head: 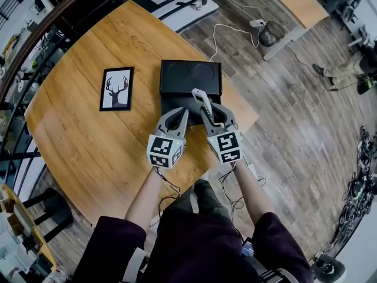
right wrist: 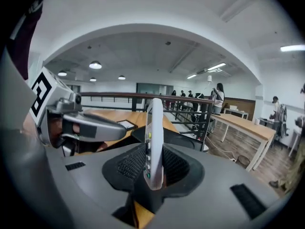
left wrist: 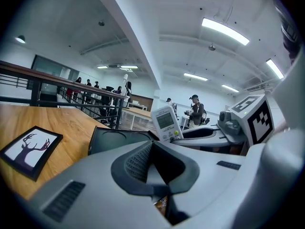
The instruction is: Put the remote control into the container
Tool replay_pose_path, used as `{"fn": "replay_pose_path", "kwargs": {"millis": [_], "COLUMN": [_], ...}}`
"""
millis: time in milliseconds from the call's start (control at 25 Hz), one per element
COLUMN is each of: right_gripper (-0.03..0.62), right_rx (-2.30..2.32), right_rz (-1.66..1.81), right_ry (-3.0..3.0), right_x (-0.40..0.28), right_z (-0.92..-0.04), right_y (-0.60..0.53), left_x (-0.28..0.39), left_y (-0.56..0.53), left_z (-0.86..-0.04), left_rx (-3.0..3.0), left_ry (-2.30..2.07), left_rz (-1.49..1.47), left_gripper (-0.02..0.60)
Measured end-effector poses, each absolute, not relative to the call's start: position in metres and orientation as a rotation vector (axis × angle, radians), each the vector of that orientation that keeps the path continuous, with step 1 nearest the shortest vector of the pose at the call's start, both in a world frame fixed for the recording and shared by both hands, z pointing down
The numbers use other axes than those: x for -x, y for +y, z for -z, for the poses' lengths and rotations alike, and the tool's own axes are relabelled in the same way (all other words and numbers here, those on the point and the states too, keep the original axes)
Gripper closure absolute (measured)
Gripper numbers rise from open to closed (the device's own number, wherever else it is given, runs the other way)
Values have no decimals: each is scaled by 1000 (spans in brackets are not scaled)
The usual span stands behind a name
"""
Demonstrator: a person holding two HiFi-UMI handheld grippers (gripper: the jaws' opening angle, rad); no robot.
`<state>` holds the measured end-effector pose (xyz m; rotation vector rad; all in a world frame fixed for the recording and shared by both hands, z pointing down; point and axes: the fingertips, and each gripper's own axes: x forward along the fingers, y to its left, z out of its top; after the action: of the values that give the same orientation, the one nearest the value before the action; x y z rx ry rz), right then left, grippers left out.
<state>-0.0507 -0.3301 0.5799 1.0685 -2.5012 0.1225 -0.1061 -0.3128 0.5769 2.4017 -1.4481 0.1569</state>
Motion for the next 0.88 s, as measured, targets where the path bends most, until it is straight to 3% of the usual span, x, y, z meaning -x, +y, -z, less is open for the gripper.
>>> {"fn": "replay_pose_path", "kwargs": {"millis": [880], "right_gripper": [476], "right_rx": [-254], "right_rz": [344], "right_ry": [-1922], "right_x": [84], "right_z": [-696], "right_y": [-329], "left_x": [125], "left_y": [-316], "left_z": [-597], "left_rx": [-2349], "left_ry": [-1451], "left_rz": [-169], "left_gripper": [569]}}
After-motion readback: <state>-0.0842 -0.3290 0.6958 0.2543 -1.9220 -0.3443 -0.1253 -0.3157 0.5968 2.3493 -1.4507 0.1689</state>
